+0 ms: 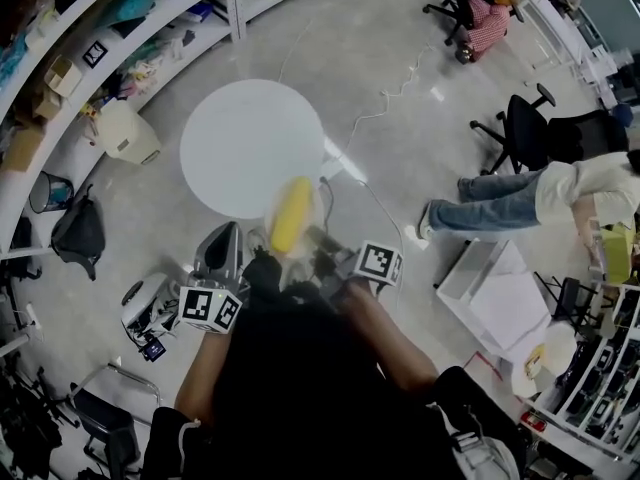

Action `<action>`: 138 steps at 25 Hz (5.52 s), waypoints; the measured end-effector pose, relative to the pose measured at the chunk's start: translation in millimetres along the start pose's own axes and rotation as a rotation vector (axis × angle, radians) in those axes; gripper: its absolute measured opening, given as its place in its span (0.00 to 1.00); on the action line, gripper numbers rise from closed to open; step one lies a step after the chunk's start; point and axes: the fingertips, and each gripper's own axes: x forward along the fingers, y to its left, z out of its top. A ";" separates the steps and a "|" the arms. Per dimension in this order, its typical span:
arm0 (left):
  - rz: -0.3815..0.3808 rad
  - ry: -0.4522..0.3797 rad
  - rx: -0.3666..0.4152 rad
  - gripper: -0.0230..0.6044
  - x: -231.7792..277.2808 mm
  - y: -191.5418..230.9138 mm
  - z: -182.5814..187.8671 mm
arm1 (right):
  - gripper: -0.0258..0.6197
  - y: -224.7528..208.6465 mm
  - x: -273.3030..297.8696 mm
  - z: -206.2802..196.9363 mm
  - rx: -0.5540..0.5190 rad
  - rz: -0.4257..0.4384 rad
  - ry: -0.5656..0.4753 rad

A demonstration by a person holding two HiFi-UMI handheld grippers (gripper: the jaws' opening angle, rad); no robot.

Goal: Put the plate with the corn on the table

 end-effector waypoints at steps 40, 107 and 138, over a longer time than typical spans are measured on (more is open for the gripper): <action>0.119 -0.029 -0.059 0.04 145.3 94.5 38.0 | 0.09 5.8 125.5 137.0 -0.082 -0.080 0.148; 0.322 -0.021 -0.192 0.05 223.9 190.3 -93.9 | 0.09 -171.8 311.6 175.2 -0.221 0.007 0.439; 0.306 -0.014 -0.212 0.04 223.0 191.5 -102.8 | 0.13 -195.6 309.6 180.7 -0.541 -0.270 0.400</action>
